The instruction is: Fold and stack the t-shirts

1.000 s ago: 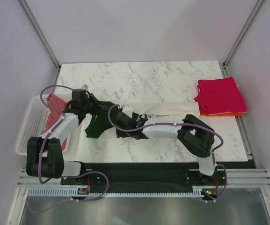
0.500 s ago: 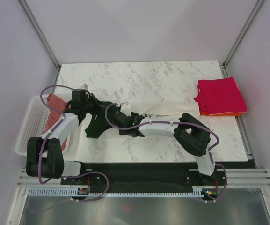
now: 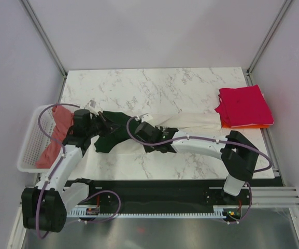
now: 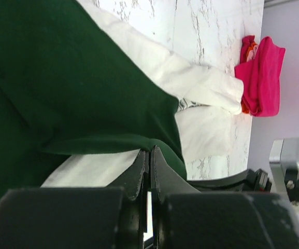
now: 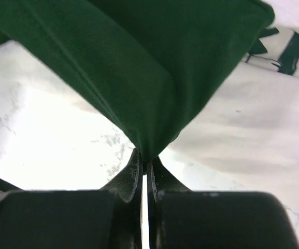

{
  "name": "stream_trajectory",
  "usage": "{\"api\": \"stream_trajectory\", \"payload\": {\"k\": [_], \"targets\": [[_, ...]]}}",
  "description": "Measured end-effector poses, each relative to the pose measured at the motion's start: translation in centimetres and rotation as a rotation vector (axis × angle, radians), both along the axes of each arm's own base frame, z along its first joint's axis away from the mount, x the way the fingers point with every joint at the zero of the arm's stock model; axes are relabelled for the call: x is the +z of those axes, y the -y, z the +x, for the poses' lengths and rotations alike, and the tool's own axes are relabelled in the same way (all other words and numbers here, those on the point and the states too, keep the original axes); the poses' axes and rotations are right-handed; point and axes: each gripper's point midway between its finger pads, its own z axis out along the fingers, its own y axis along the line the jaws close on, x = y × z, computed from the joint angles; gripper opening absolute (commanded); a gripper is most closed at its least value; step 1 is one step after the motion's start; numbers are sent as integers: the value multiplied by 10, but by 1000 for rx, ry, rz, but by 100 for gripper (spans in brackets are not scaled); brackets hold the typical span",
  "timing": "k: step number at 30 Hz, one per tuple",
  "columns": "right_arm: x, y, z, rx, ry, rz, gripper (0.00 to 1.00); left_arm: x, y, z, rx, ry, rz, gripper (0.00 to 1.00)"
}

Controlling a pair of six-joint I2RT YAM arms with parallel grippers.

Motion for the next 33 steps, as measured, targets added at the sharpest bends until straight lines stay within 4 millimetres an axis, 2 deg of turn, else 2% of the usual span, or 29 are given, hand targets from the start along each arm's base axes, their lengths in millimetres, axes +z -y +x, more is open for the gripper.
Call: {"api": "stream_trajectory", "payload": {"k": [5, 10, 18, 24, 27, 28, 33], "targets": [[-3, 23, -11, 41, -5, -61, 3, -12, 2, -37, -29, -19, -13, 2], [-12, 34, -16, 70, -15, -117, 4, -30, 5, -67, -57, -50, -27, 2], [-21, 45, -21, 90, -34, -161, 4, -64, 13, -97, -84, -159, -39, 2], [-31, 56, -23, 113, -57, -199, 7, -72, 24, -114, -117, -192, -59, 2], [-35, 62, -22, 120, -73, -208, 18, -76, 28, -119, -127, -211, -65, 2], [-36, 63, -22, 123, -79, -208, 28, -76, 29, -120, -128, -215, -67, 2], [-40, 69, -21, 132, -89, -220, 46, -77, 28, -118, -107, -217, -65, 2]]}}
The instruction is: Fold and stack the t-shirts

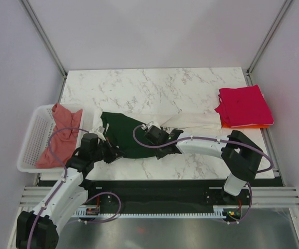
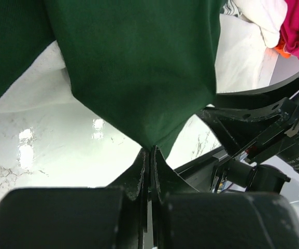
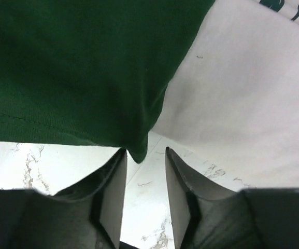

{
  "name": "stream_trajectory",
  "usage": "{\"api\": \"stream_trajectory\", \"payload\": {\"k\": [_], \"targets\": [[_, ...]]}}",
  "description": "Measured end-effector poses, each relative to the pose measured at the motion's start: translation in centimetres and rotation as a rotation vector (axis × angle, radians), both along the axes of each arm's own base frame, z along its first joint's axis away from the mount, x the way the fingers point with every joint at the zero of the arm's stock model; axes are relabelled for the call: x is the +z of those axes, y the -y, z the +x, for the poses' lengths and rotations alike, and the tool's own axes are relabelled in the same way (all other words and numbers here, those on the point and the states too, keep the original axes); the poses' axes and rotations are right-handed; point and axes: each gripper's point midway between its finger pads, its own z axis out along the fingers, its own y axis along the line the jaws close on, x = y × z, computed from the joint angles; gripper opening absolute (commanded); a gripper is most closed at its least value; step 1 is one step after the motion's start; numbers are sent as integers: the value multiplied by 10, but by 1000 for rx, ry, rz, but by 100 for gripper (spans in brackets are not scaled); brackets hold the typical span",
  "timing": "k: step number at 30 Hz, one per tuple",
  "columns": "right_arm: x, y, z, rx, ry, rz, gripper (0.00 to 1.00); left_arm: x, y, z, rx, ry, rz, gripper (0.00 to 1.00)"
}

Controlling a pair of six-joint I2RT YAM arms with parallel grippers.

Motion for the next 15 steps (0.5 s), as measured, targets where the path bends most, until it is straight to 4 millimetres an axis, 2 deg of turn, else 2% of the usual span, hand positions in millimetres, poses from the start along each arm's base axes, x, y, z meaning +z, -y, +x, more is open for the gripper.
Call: {"api": "stream_trajectory", "payload": {"k": [7, 13, 15], "targets": [[-7, 2, -9, 23, -35, 19, 53, -2, -2, 2, 18, -8, 10, 2], [-1, 7, -21, 45, -62, 75, 54, -9, -2, -1, 20, -28, 16, 2], [2, 8, -22, 47, -59, 94, 51, -11, -2, -2, 18, -35, 17, 2]]}}
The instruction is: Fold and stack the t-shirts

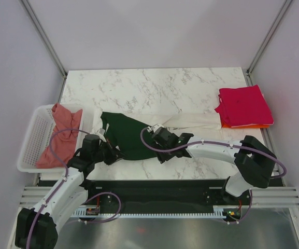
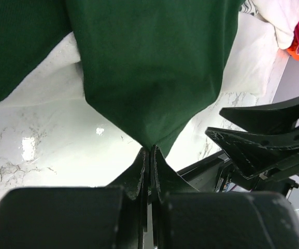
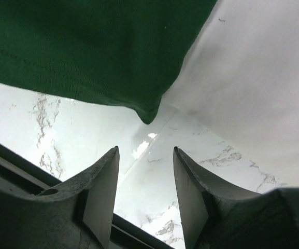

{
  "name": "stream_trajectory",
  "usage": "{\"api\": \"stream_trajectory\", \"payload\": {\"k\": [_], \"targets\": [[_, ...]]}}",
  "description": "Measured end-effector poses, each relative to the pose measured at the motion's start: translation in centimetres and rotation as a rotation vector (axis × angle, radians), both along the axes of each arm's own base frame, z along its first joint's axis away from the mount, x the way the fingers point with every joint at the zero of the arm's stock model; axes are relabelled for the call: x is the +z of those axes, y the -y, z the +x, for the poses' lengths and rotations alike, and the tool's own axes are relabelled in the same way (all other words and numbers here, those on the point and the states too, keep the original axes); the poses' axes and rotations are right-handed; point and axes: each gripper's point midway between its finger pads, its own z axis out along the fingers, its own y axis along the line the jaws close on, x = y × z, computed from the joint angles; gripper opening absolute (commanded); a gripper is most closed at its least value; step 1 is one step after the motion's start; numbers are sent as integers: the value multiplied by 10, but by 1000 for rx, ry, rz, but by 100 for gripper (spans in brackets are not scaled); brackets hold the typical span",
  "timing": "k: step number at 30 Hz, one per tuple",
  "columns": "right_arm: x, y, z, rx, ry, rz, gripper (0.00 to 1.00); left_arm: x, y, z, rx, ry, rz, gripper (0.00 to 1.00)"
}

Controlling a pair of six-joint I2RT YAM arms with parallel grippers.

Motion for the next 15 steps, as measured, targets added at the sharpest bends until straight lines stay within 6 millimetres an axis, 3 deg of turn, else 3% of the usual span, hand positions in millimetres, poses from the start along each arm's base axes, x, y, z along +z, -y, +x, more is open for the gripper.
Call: {"api": "stream_trajectory", "payload": {"k": [2, 6, 12, 15], "targets": [[4, 3, -1, -2, 4, 26, 48, -2, 0, -1, 0, -5, 1, 2], [13, 5, 6, -28, 11, 86, 31, -5, -1, -2, 11, -10, 3, 2], [24, -9, 21, -55, 10, 194, 15, -3, -1, 0, 23, -5, -1, 2], [29, -22, 28, -51, -5, 256, 13, -3, 0, 0, 23, -3, -5, 2]]}}
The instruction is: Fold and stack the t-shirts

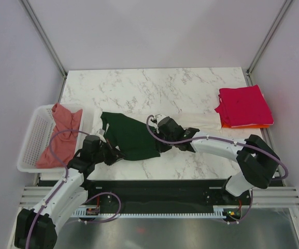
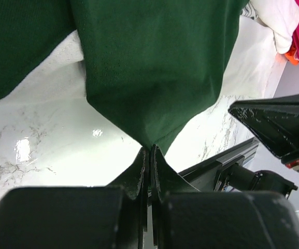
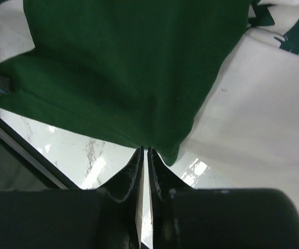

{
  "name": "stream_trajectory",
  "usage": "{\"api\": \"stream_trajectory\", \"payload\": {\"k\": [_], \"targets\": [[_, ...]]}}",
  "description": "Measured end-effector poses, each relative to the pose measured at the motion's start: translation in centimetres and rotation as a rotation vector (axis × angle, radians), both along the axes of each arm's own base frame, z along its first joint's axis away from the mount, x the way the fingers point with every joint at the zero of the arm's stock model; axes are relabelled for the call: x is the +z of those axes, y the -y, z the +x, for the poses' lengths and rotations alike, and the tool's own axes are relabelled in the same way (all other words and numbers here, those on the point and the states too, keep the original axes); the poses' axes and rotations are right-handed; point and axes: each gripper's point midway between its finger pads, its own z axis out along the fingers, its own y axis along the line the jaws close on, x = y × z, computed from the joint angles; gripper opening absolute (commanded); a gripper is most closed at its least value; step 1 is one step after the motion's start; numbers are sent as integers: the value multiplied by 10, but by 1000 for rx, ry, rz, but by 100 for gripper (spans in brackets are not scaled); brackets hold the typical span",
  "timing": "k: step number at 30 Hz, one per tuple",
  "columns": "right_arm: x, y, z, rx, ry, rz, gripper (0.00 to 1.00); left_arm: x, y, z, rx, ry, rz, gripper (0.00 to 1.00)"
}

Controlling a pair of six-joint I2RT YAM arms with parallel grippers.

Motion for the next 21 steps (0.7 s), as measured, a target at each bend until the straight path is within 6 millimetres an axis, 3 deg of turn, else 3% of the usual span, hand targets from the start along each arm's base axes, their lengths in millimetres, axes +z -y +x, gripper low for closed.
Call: {"api": "stream_trajectory", "payload": {"k": [5, 13, 21], "targets": [[-7, -15, 13, 7, -46, 80, 8, -1, 0, -1, 3, -2, -6, 2], [-48, -28, 23, 12, -158, 77, 7, 5, 3, -1, 0, 19, -27, 2], [-48, -37, 28, 3, -179, 90, 7, 10, 5, 3, 3, 34, -39, 2]]}}
